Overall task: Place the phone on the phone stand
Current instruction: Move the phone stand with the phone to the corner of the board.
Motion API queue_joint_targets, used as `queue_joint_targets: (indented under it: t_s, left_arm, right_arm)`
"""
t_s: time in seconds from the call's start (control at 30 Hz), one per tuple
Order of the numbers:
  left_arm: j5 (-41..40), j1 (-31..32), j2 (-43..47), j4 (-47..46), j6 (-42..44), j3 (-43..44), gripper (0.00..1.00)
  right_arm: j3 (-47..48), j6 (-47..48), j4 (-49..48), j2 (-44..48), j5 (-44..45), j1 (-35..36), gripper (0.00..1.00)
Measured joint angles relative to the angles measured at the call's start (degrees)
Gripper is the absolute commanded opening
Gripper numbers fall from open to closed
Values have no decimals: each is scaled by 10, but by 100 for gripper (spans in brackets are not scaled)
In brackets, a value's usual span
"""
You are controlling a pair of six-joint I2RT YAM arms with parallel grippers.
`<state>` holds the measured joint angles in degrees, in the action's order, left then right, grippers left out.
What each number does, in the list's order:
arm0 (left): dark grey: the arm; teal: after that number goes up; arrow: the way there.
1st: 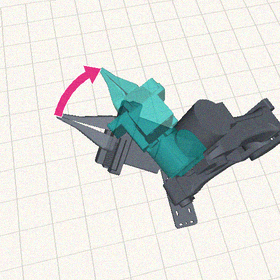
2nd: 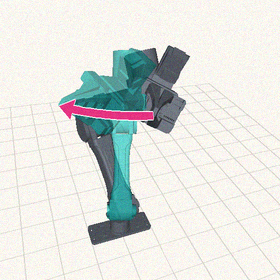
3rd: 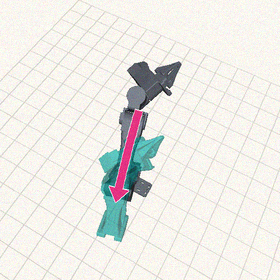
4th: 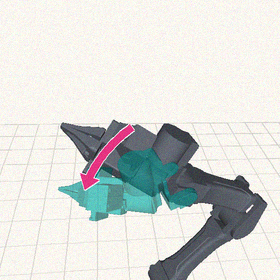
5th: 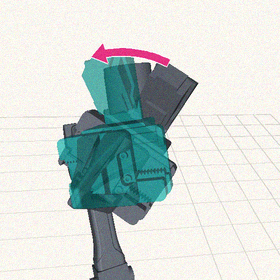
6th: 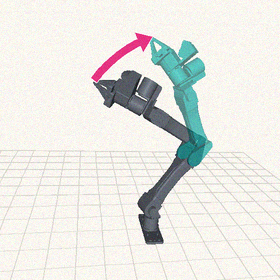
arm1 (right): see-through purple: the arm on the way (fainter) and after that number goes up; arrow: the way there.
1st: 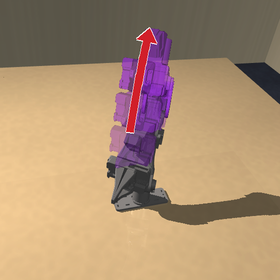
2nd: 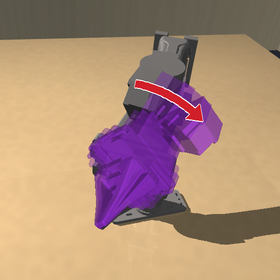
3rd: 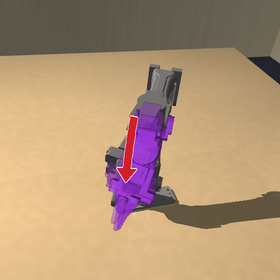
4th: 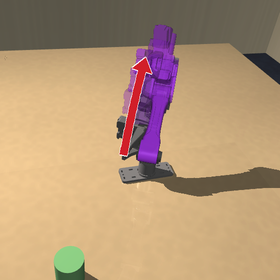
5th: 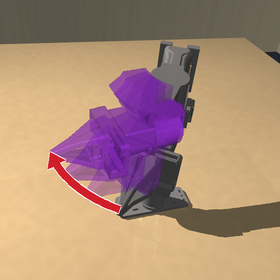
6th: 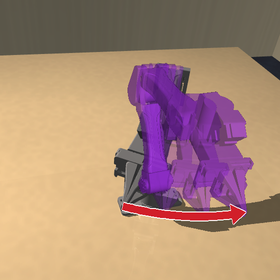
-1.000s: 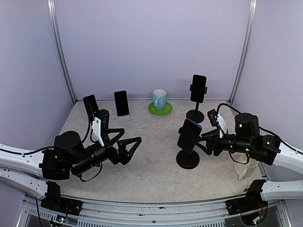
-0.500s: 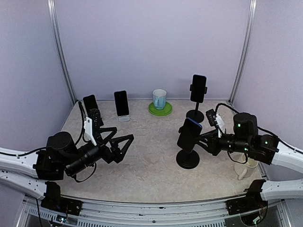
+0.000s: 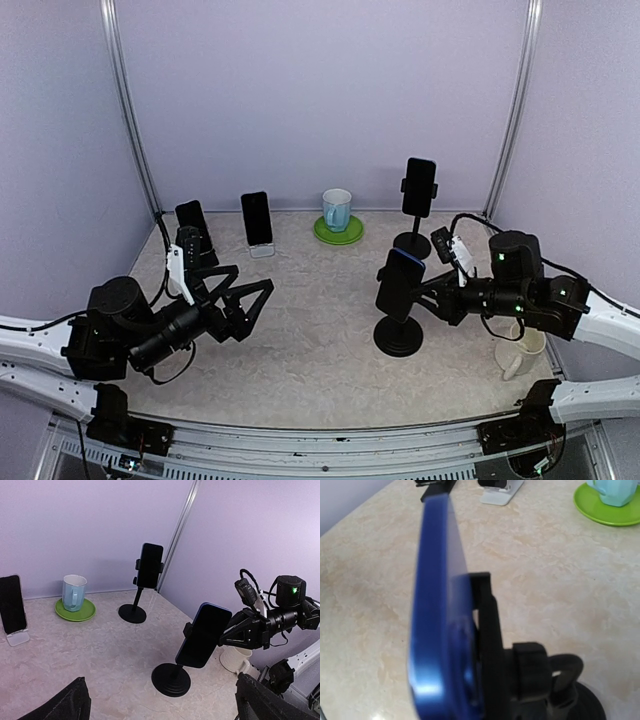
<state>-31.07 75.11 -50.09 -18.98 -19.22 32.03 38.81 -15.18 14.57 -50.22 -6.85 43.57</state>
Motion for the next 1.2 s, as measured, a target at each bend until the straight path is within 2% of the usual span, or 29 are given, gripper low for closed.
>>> queue_joint_targets:
  t_s: [0.23,0.5,0.8,1.2]
  left_arm:
    - [-9,0,37,19,-1,0,99]
    - [-9,0,62,44,-5,-2,99]
    - [-9,0,79,76,-9,-3,99]
    - [2,0,151,139,-36,-3,99]
  right_arm:
    - [40,45,25,-36,-29,-40,0]
    - [66,105,45,-56,-103,-149,0]
    - [110,164,40,-90,-170,-229,0]
    - [150,219,15,-146,-292,-386,0]
